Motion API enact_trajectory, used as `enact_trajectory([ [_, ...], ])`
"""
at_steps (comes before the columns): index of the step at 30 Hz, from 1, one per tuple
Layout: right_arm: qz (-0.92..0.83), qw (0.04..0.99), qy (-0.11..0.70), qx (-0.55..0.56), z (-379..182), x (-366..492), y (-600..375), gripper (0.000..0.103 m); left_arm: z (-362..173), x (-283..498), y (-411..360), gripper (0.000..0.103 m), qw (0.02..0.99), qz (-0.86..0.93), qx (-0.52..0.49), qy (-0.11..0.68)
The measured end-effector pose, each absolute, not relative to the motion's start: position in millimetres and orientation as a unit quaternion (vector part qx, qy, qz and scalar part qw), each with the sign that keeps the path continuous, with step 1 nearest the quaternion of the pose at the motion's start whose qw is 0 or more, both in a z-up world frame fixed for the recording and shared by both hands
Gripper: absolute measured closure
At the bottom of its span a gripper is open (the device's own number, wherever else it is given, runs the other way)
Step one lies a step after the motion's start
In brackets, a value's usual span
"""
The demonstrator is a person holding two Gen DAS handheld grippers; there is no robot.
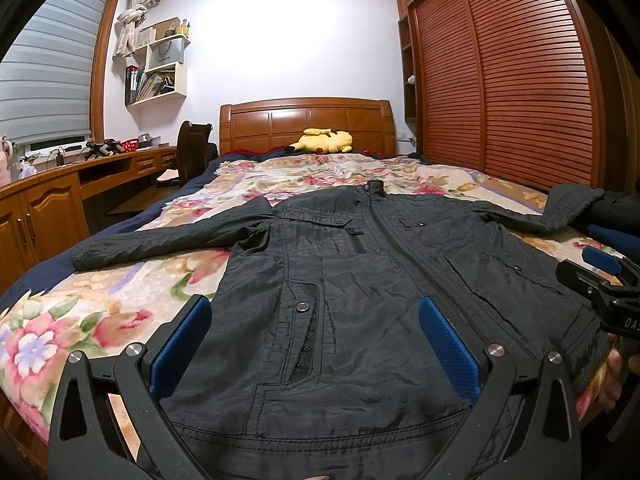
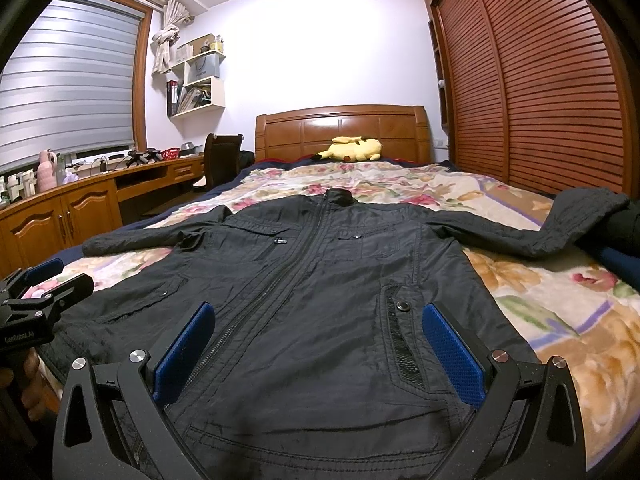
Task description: Fold large clothes
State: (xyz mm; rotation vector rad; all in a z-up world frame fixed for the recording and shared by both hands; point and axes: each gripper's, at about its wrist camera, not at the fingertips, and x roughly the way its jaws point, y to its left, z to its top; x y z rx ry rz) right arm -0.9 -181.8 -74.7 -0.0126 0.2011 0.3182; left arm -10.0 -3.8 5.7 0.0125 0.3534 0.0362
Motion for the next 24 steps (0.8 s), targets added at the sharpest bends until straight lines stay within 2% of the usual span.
enact_trajectory([
  [19,0.159,0.982,0.101,-0.006,-74.9,-0.8,-181.5,0.000,5.2,-10.4,-3.2,0.000,0.984,0.018,0.006,0.176],
  [24,0.180,0.976,0.124,-0.004,-76.2,2.6,-175.4,0.000,7.4,-10.5,3.8,0.000,0.982,0.028,0.001,0.184],
])
